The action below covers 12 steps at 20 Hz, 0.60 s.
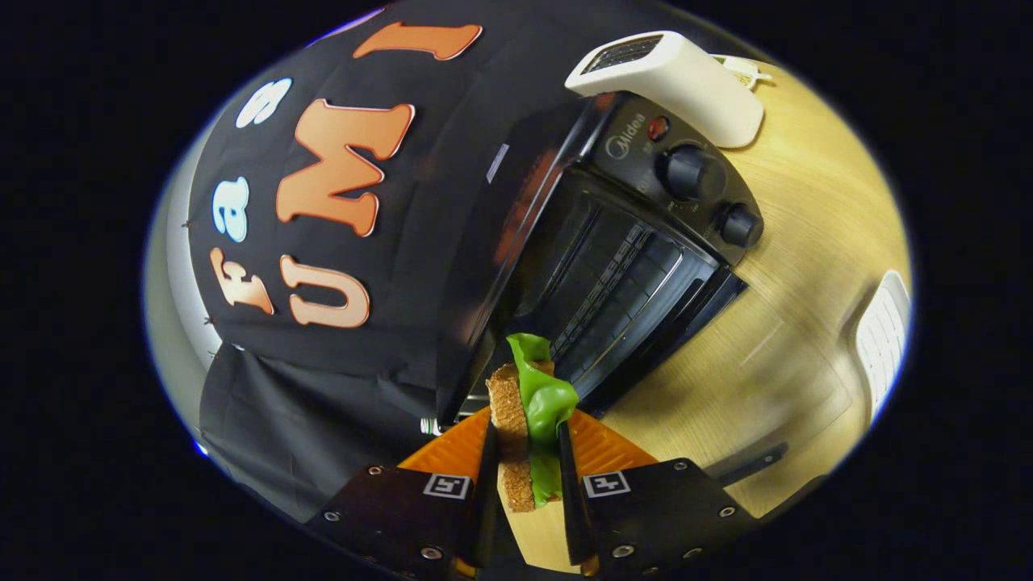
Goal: Open the toaster oven, put the food inside, and close the toaster oven door.
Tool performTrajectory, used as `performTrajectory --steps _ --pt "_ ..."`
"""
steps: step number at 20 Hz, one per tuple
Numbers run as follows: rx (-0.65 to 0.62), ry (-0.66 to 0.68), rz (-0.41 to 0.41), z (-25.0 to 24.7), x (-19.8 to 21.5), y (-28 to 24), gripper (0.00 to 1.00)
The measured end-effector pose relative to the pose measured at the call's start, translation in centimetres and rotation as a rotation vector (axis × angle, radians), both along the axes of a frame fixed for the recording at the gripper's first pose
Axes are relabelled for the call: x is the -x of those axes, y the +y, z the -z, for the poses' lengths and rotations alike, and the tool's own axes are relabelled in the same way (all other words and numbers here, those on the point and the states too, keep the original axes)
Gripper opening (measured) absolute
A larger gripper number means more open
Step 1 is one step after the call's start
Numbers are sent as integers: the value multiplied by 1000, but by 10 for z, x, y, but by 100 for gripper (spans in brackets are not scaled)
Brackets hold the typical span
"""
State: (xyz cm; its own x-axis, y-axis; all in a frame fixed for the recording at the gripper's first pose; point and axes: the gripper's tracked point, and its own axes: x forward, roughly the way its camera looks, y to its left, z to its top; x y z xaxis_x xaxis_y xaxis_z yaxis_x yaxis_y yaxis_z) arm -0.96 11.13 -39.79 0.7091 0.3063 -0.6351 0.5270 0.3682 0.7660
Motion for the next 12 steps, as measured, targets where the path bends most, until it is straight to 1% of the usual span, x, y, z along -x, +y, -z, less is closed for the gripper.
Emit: performTrajectory --steps 3,5,8,12 --pt "-2 -65 123 3 -16 -7 37" --pt "21 -88 179 15 -26 -12 37" --pt "32 -121 225 27 -39 -19 37" --pt "52 -120 266 50 -59 -17 36"
